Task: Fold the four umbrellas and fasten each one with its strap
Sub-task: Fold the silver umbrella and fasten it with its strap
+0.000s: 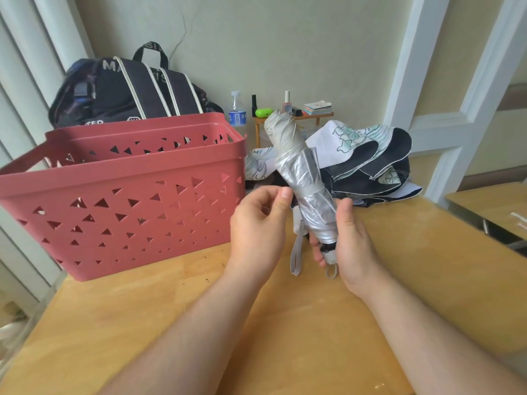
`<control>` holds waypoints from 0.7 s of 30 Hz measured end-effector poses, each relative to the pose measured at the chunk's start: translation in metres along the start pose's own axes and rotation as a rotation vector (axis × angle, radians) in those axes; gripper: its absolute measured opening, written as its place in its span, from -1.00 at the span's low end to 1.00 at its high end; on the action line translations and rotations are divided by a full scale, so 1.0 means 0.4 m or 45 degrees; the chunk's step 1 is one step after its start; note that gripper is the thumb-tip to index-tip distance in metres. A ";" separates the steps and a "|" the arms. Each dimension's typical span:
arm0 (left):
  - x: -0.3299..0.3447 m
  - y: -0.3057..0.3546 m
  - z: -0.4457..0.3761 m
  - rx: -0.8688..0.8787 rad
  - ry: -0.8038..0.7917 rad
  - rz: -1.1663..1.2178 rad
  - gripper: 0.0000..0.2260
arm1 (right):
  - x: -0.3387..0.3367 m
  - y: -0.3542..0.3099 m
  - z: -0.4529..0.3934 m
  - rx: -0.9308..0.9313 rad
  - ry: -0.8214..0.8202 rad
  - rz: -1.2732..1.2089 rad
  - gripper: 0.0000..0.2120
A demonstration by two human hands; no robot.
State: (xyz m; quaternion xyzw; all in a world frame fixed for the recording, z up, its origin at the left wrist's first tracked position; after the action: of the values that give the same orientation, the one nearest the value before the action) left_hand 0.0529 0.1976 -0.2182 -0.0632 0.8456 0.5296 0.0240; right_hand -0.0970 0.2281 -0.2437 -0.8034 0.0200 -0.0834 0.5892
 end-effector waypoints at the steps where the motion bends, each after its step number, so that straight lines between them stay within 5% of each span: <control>1: 0.007 0.004 0.008 -0.003 -0.053 -0.021 -0.81 | 0.000 0.001 -0.002 -0.018 0.019 -0.001 -0.32; 5: 0.037 0.017 0.041 -0.039 -0.244 -0.061 -0.80 | 0.001 -0.001 -0.004 -0.050 0.068 -0.054 -0.49; 11: 0.054 0.014 0.045 -0.085 -0.249 -0.022 -0.81 | -0.002 0.000 -0.003 -0.110 0.080 -0.079 -0.67; 16: 0.055 0.015 0.048 -0.076 -0.363 -0.078 -0.79 | 0.005 0.013 -0.009 0.075 0.111 -0.203 -0.31; 21: 0.056 0.025 0.047 -0.180 -0.458 0.034 -0.78 | 0.014 0.005 -0.009 0.073 0.037 -0.332 -0.20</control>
State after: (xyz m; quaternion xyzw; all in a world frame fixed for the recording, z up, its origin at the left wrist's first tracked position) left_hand 0.0290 0.2168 -0.2200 0.0422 0.7891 0.5906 0.1634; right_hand -0.0920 0.2234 -0.2442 -0.7808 -0.0785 -0.1715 0.5956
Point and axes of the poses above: each hand's wrist, its own z-axis away from the middle knuckle, its own x-axis out of the palm, y = z × x, the point moved 2 cm from there along -z, towards the middle knuckle, and after that the axes turned 2 degrees about -z, right-handed, at the moved point
